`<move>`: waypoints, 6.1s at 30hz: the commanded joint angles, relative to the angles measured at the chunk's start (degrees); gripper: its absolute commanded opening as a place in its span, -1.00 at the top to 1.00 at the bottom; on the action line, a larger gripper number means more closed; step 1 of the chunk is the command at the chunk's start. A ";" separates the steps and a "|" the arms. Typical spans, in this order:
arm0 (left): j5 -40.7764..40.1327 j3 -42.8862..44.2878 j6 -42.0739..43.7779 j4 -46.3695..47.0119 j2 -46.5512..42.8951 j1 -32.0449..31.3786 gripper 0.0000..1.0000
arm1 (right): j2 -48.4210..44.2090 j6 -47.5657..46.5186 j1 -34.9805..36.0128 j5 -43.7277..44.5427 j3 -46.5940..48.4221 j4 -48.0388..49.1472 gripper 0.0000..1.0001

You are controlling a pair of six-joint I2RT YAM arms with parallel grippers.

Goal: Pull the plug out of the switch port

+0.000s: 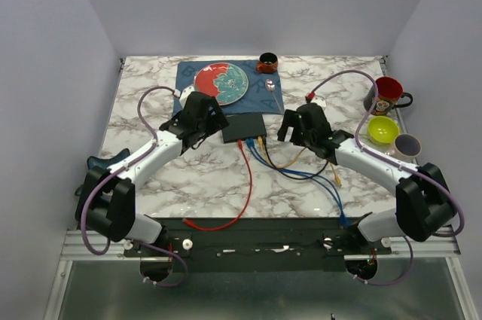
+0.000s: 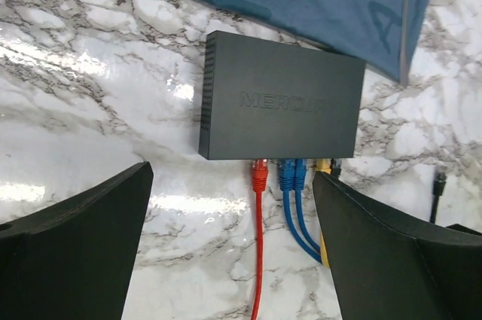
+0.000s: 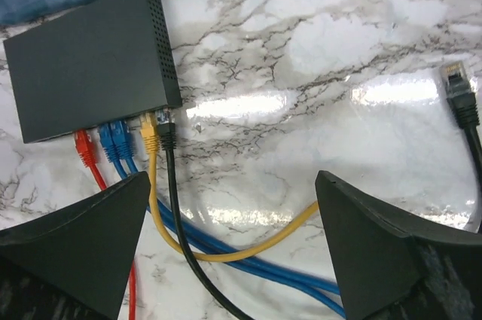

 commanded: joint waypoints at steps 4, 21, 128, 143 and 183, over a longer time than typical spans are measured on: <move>-1.76 -11.03 5.20 22.50 -11.64 -1.80 -0.97 | -7.82 -9.93 0.18 2.77 -7.17 13.11 -1.00; 13.97 3.22 1.96 7.73 3.48 -0.83 -0.97 | -0.79 8.52 -13.53 -32.89 -8.92 17.75 -1.00; 16.96 20.00 9.43 -1.31 31.34 -0.30 0.01 | 31.12 8.18 -11.51 -43.91 2.32 30.35 0.22; 17.40 20.70 9.43 -1.75 31.51 -0.30 0.01 | 29.80 4.92 -11.24 -43.99 2.50 25.60 0.07; 17.93 19.74 9.52 -1.57 30.90 -0.22 0.01 | 33.05 12.74 -10.19 -44.96 4.87 28.23 0.21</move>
